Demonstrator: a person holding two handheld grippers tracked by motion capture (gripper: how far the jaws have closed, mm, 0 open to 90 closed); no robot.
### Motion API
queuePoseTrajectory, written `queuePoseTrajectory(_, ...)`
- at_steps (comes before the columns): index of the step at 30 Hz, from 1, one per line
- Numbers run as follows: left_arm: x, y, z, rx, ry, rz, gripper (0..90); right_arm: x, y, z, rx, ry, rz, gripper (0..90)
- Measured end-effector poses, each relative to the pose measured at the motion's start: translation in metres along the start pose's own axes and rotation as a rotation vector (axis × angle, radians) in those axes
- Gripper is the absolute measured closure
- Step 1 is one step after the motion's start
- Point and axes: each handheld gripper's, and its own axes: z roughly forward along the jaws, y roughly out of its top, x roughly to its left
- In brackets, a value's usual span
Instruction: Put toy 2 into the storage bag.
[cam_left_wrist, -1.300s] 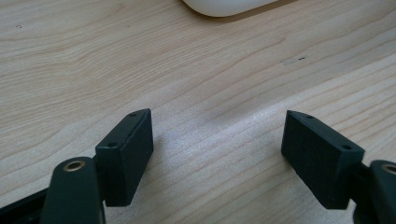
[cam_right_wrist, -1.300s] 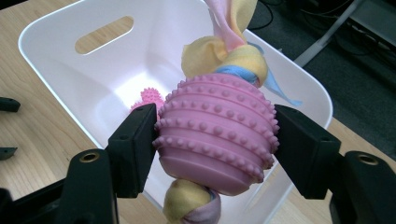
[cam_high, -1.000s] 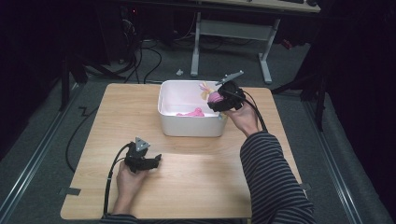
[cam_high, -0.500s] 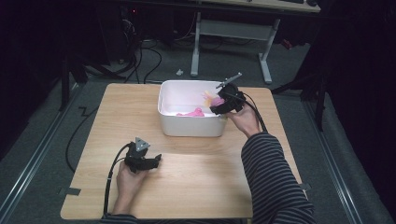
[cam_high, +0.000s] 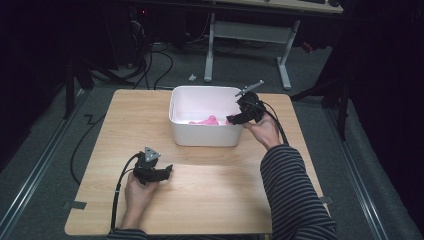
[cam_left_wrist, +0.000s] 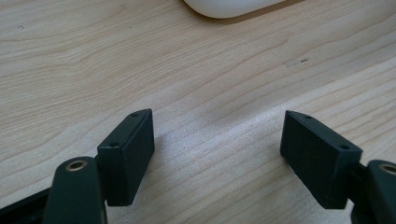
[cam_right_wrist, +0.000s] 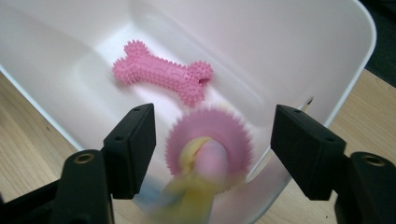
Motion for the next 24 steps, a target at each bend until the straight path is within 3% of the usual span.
queuePoseTrajectory(11,0.0,0.0,0.0,0.001,0.0,0.001,26.4,-0.006,-0.008,-0.024,-0.104,0.005,0.027,29.4)
queuePoseTrajectory(24,0.0,0.0,0.0,0.001,0.0,0.001,26.4,-0.005,-0.033,-0.058,-0.22,0.002,0.061,32.3)
